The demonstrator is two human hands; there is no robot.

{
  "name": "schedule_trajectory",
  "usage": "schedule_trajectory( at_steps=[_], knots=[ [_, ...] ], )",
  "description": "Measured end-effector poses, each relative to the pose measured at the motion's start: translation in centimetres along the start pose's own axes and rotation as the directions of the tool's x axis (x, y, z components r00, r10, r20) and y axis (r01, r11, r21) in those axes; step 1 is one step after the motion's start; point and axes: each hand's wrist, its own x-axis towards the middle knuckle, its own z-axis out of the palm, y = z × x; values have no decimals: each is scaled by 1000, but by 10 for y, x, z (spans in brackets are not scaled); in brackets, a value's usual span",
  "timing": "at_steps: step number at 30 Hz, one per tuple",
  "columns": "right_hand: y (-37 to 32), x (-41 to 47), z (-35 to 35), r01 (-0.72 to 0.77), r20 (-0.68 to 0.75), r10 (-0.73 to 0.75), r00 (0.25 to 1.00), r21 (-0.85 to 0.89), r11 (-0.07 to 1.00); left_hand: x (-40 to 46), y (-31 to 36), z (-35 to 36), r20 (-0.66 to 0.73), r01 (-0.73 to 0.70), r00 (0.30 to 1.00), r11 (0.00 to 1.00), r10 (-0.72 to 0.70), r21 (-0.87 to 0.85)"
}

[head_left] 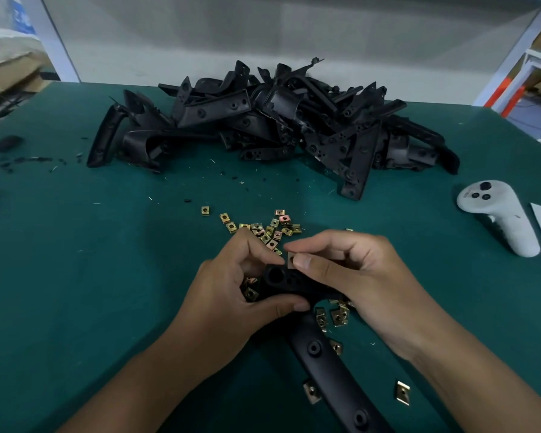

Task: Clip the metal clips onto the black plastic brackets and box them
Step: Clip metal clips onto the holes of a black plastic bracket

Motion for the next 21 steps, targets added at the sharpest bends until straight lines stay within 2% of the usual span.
schedule_trajectory(
  at_steps=[15, 21],
  knots=[
    [3, 0, -2, 1, 13, -1, 1000, 26, 1000, 0, 2, 0, -14, -16, 1000, 1000, 17, 26],
    [3, 0, -2, 17, -4, -17, 1000, -36, 999, 0, 2, 1, 7, -34, 999, 998, 33, 56]
  ],
)
